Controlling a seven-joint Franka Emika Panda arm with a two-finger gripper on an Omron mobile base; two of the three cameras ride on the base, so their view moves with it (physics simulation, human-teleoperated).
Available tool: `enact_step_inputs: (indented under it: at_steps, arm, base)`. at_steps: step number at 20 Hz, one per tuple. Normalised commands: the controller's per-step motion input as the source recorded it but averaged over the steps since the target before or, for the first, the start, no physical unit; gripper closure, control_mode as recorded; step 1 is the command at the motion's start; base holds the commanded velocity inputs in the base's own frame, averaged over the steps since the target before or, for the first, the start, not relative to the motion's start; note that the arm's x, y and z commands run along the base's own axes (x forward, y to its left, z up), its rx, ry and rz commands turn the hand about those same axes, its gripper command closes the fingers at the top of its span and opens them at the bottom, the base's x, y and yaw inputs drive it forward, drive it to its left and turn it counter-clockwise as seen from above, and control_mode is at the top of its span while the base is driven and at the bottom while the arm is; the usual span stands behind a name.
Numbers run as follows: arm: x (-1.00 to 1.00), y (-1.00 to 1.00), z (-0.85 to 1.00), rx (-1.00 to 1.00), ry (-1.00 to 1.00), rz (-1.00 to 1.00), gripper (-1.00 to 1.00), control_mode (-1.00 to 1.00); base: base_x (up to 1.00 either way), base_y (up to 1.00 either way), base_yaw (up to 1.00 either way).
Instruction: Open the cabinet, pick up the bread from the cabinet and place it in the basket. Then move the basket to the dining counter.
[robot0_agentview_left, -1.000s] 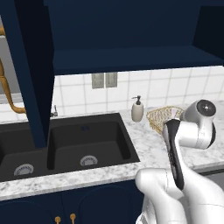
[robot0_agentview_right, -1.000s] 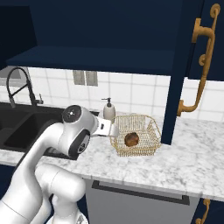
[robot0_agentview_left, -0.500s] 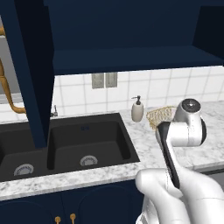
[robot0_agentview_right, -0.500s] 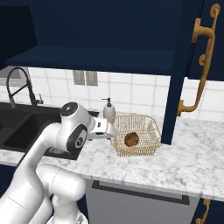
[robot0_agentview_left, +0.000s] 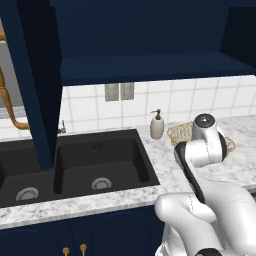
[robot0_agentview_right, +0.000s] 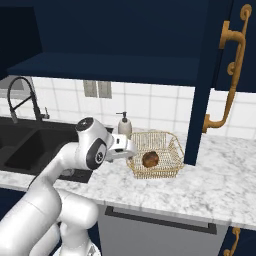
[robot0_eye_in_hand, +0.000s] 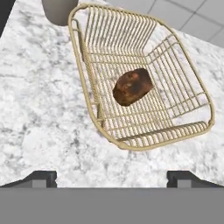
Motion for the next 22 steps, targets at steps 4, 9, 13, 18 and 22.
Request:
enact_step_inputs:
  at_steps: [4, 9, 13, 18, 22]
  arm:
    - [0.36, -0.38, -0.26, -0.01, 0.11, 0.0, -1.0, -1.0]
    - [0.09, -0.11, -0.24, 0.0, 0.12, 0.01, -1.0, -1.0]
    - [0.0, 0.0, -0.23, 0.0, 0.11, 0.03, -1.0, -1.0]
    - [0.01, -0.01, -0.19, 0.0, 0.03, 0.04, -1.0, -1.0]
    - [0.0, 0.0, -0.29, 0.0, 0.02, 0.06, -1.0, -1.0]
  base:
    - [0.0, 0.0, 0.0]
    - [0.0, 0.0, 0.0]
    - [0.0, 0.0, 0.0]
    - [0.0, 0.0, 0.0]
    - [0.0, 0.0, 0.0]
